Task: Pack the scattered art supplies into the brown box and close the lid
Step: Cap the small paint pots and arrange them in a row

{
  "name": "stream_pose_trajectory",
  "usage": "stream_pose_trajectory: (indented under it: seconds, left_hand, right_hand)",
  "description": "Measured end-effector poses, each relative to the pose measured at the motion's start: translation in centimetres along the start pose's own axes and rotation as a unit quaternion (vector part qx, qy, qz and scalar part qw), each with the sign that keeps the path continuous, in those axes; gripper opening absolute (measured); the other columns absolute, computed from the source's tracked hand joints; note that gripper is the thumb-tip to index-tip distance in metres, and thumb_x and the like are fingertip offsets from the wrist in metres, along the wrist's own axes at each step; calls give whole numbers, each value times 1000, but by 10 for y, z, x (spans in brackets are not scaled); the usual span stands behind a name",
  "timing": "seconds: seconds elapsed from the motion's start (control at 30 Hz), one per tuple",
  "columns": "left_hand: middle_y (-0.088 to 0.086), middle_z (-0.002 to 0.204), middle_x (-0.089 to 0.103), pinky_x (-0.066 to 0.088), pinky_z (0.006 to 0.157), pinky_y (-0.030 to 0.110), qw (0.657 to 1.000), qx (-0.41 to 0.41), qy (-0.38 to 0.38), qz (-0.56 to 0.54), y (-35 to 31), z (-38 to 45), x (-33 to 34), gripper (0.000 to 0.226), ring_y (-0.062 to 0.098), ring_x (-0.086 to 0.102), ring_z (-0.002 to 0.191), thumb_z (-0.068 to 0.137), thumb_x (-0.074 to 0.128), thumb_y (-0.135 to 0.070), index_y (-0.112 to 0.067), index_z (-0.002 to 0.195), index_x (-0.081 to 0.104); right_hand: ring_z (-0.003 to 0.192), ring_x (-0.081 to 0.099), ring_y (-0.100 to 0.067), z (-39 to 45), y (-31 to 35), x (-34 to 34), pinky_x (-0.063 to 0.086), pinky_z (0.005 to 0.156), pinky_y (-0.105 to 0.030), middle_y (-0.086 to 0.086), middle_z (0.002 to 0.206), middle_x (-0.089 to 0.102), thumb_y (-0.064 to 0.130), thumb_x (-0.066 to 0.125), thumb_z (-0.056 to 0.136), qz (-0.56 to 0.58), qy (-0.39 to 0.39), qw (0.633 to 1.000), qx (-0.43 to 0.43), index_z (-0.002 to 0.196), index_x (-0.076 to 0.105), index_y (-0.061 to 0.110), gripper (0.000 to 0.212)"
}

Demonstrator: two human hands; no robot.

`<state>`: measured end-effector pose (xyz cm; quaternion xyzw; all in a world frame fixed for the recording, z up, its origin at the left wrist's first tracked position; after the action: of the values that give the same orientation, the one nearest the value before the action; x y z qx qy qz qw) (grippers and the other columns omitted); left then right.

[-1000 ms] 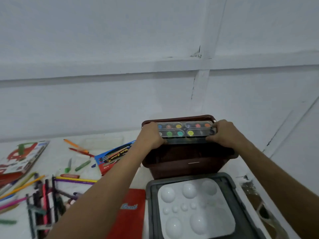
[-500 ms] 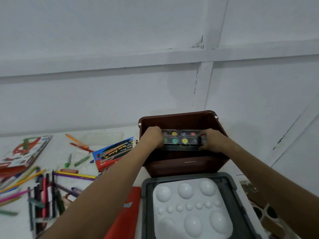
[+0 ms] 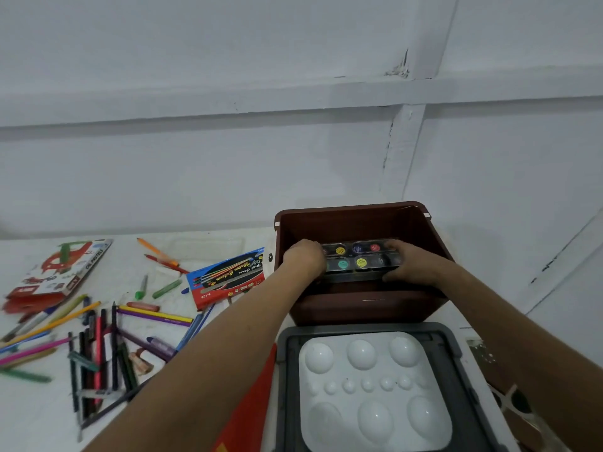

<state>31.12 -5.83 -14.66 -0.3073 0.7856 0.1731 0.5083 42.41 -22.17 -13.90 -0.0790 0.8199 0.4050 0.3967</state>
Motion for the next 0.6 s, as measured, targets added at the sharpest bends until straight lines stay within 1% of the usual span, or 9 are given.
stream_pose_trajectory:
  seconds: [0.07,0.1,0.23,0.3,0.4,0.5,0.6]
  left_hand:
    - [13,121,60,50,86,37,1000,1,-1,7,0,1,0,48,30,59,108,85,69,-18,-5,128,53]
    - [13,121,60,50,85,37,1000,2,-3,8,0,1,0,45,29,59,108,86,67,-17,-5,128,54]
    - [12,120,59,49,82,35,1000,-1,-9,1,1,4,0,40,28,59,108,89,63,-15,-6,127,54]
    - [12,119,60,47,78,34,1000,0,-11,0,1,5,0,40,28,59,106,89,63,-16,-6,126,54]
    - [12,119,60,45,74,34,1000,-2,-13,4,2,4,-2,39,28,60,107,88,64,-16,-6,125,56]
    - [12,123,59,43,73,34,1000,-7,-11,5,3,4,-5,40,29,58,111,88,64,-16,-6,126,56]
    - [11,123,59,43,72,34,1000,-7,-8,3,5,4,-5,39,29,58,110,88,64,-16,-5,125,56]
  right_hand:
    - [116,51,-23,1,0,1,40,99,-31,-10,133,50,13,73,78,-30,-4,1000,2,143,33,16,75]
    - [113,52,-22,1,-1,1,41,97,-30,-9,132,51,14,72,79,-38,-18,999,2,140,36,15,71]
    - [97,50,-17,-1,0,-6,39,84,-24,-11,124,54,16,70,81,-67,-103,992,5,124,48,11,48]
    - [100,51,-20,0,2,-6,38,83,-24,-12,125,54,15,68,82,-97,-107,990,8,121,49,9,44]
    - [111,53,-25,2,6,-4,40,86,-25,-14,125,53,10,68,82,-132,-94,987,15,122,48,7,45]
    - [114,53,-26,3,9,-3,43,91,-28,-14,126,55,9,69,80,-137,-94,986,16,122,49,6,46]
    - [116,52,-27,1,7,-4,42,93,-30,-14,128,54,12,70,81,-140,-104,985,14,124,47,7,49]
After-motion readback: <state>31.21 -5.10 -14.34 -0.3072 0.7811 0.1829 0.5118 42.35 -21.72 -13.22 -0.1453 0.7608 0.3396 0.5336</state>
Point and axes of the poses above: each hand's wrist, its own z-axis towards the middle knuckle, its own x-axis out of the palm, y = z × x, the point moved 3 cm from there along z, towards the middle knuckle
